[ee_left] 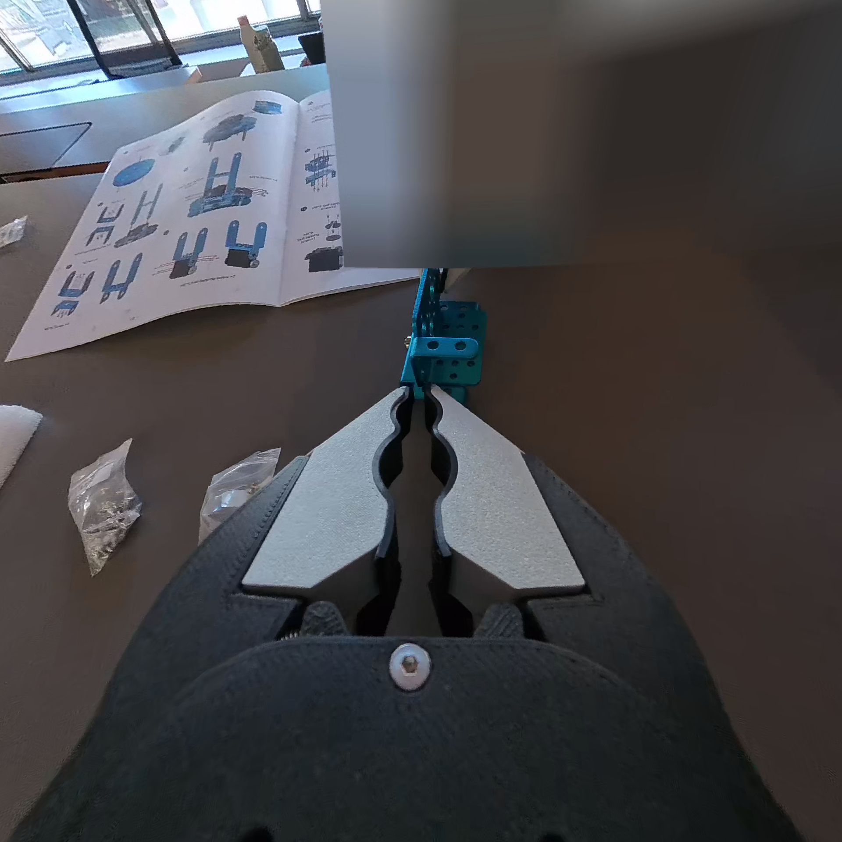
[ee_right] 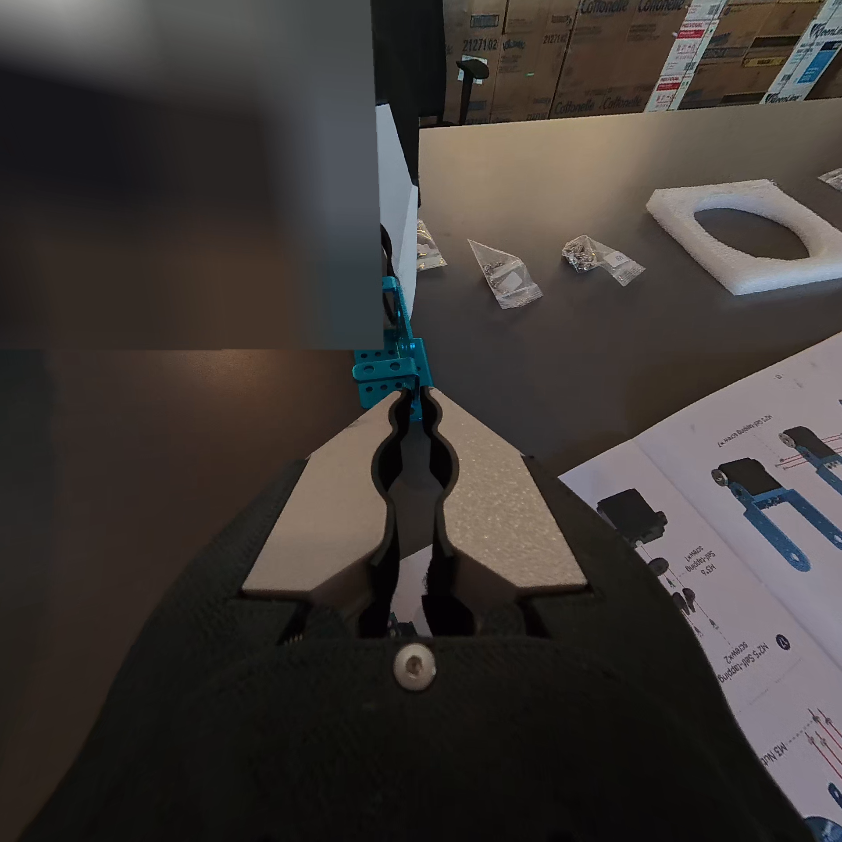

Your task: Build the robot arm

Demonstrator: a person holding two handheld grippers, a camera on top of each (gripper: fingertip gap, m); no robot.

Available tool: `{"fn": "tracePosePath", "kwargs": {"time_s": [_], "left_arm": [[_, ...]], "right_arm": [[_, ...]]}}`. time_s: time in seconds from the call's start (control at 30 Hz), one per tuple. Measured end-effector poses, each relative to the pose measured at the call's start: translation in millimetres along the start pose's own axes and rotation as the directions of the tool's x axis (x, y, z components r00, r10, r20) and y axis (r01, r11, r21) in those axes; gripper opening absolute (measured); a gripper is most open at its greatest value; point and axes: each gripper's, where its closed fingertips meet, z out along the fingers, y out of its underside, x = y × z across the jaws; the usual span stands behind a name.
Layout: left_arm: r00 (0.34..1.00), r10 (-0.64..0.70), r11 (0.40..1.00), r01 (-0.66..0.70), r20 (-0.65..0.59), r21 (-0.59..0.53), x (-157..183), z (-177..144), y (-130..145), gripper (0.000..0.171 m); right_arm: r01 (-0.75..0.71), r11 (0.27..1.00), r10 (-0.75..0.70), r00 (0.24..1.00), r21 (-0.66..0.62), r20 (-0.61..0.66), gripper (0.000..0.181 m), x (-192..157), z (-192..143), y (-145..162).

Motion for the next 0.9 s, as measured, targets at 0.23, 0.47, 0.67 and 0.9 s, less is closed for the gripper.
{"fn": "tracePosePath", "kwargs": {"time_s": [0.23,0.47,0.67,0.9], "left_arm": [[1.0,0.002,1.0,-0.002,0.003,-0.013,-0.1,1.3,1.7,0.003],[1.0,0.006,1.0,-0.006,0.004,-0.016,0.3,1.8,2.0,0.002],[1.0,0.013,1.0,-0.013,0.001,-0.015,1.2,1.9,1.9,0.001],[1.0,0.014,1.0,-0.014,-0.005,-0.013,2.1,2.1,1.5,0.002]], "right_arm": [[0.003,1.0,-0.003,1.0,0.001,0.002,0.004,-0.6,-0.1,-0.2],[0.012,1.0,-0.012,1.0,-0.002,0.003,0.004,-1.8,0.2,0.1],[0.013,1.0,-0.013,1.0,-0.002,0.001,0.005,-1.6,0.3,0.3],[0.012,1.0,-0.012,1.0,0.005,-0.003,0.008,-0.9,-0.5,-0.4]]}}
